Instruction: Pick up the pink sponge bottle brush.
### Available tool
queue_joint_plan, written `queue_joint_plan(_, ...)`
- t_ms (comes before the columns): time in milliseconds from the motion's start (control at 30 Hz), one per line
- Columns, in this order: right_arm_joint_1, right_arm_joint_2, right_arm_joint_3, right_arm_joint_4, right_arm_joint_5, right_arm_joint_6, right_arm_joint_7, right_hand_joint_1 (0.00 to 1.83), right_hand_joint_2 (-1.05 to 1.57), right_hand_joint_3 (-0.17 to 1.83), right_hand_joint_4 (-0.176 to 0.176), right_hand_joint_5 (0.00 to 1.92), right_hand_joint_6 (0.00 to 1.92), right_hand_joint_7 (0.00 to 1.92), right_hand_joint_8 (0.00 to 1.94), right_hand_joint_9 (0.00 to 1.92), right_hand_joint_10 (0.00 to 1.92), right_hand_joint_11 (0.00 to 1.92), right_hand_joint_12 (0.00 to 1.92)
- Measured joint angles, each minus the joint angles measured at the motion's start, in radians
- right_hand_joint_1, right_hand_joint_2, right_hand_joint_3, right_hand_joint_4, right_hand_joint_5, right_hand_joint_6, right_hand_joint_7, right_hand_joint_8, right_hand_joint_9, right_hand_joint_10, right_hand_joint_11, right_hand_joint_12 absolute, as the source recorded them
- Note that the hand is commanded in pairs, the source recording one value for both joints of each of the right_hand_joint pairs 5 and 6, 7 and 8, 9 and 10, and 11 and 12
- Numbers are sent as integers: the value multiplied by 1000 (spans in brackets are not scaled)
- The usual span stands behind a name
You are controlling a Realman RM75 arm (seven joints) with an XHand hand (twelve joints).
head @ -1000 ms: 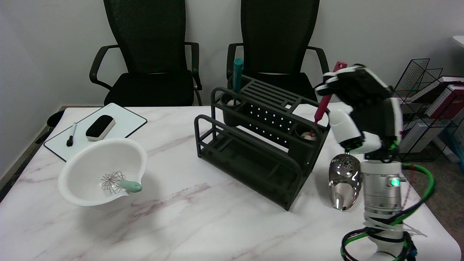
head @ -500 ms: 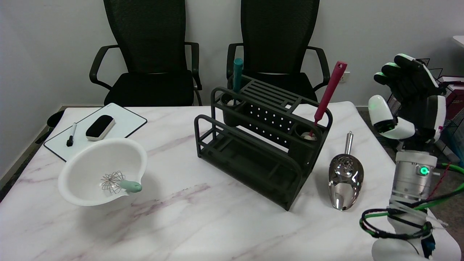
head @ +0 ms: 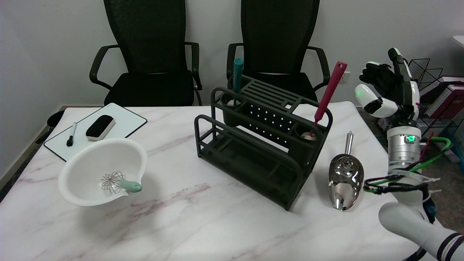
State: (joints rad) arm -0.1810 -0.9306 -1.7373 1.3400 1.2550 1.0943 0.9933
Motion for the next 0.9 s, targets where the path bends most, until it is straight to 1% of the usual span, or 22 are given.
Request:
queue_joint_plan(100,16,9,48,-14,12,-99,29,1154,-208,1229,0,104,104,580,580,621,621,619,619)
queue_joint_plan(200,28,19,89,-28,18,-175,70,1153,-150,1213,0,97,97,564,564,628,628,623,623)
queue_joint_plan(233,32,24,102,-34,19,-201,91,1152,-130,1210,0,92,92,545,545,620,620,603,603)
queue_joint_plan(300,39,33,124,-44,20,-243,137,1151,-64,1205,0,89,89,515,515,565,565,462,462)
queue_joint_plan(400,47,47,147,-57,13,-293,218,1151,-9,1293,0,57,57,455,455,520,520,432,432)
queue_joint_plan(500,51,59,165,-65,-8,-331,302,1120,-2,1389,0,32,32,339,339,457,457,401,401)
queue_joint_plan(567,52,67,177,-70,-38,-358,376,1102,-40,1446,0,11,11,307,307,416,416,389,389)
queue_joint_plan(600,51,71,182,-72,-54,-368,409,1074,-116,1539,0,0,0,285,285,362,362,367,367)
queue_joint_plan(633,49,74,187,-73,-69,-376,438,1043,-168,1532,0,0,0,269,269,339,339,350,350)
queue_joint_plan(667,45,77,191,-74,-85,-384,469,1019,-181,1441,0,0,0,263,263,331,331,344,344)
queue_joint_plan(700,41,80,196,-75,-101,-390,503,1013,-177,1393,0,0,0,261,261,330,330,343,343)
queue_joint_plan(733,37,82,200,-75,-118,-395,537,995,-154,1213,0,0,0,258,258,327,327,340,340)
queue_joint_plan(767,34,84,203,-75,-130,-397,560,986,-140,1120,0,0,0,260,260,334,334,340,340)
queue_joint_plan(867,15,88,212,-75,-175,-399,645,969,-117,997,0,0,0,269,269,348,348,344,344)
queue_joint_plan(900,8,89,214,-74,-187,-397,665,965,-115,985,0,0,0,272,272,352,352,347,347)
